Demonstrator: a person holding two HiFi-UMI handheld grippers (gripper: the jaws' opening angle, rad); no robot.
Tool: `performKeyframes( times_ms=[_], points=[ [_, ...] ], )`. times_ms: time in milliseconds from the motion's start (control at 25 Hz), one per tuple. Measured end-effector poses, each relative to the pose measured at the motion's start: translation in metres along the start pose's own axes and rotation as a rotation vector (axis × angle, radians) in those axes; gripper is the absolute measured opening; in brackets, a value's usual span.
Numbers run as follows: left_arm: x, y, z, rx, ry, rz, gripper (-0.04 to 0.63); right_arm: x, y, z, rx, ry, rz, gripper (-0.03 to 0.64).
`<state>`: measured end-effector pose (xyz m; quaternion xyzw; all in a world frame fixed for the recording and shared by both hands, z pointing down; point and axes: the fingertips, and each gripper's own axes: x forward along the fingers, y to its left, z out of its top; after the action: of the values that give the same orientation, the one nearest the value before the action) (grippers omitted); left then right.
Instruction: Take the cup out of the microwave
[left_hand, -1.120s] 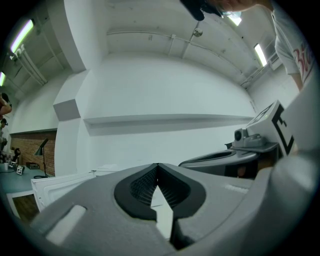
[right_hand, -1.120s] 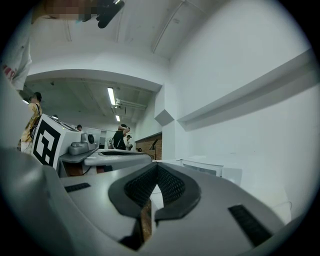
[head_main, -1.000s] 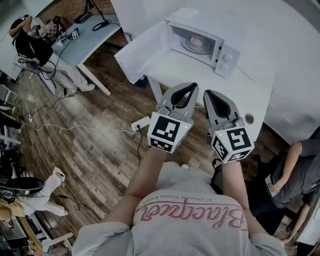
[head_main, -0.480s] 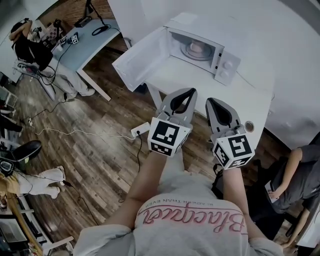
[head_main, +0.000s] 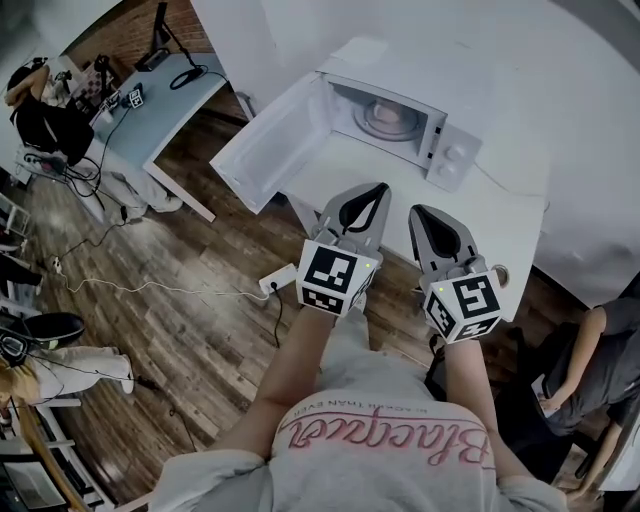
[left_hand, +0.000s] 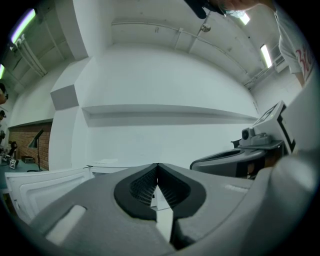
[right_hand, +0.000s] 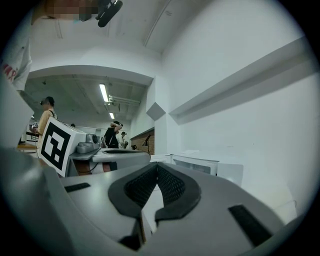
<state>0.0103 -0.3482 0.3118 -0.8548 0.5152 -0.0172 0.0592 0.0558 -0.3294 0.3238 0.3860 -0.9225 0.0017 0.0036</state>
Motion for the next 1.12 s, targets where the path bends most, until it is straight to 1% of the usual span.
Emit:
performKeyframes(
  times_ms=[680, 1000, 1040, 1080, 1120],
  points=[
    [0.095, 0.092, -0.04, -0.042, 0.042, -0.062, 0.006, 0.11, -0.054, -0.014, -0.003, 0.07, -0.04, 0.012],
    [0.129, 0.126, -0.065, -0.06, 0.077, -0.117, 0.009, 0.152, -0.071, -0.024, 0.004, 0.1, -0.089, 0.011],
    [0.133, 0.13, -0.068, -0.067, 0.082, -0.127, 0.028, 0.157, -0.073, -0.026, 0.005, 0.102, -0.095, 0.011],
    [0.136, 0.132, -0.072, -0.074, 0.088, -0.138, 0.071, 0.162, -0.075, -0.027, 0.006, 0.104, -0.101, 0.011],
    [0.14, 0.135, -0.076, -0.077, 0.093, -0.148, 0.084, 0.166, -0.076, -0.028, 0.008, 0.105, -0.108, 0.012]
  ],
)
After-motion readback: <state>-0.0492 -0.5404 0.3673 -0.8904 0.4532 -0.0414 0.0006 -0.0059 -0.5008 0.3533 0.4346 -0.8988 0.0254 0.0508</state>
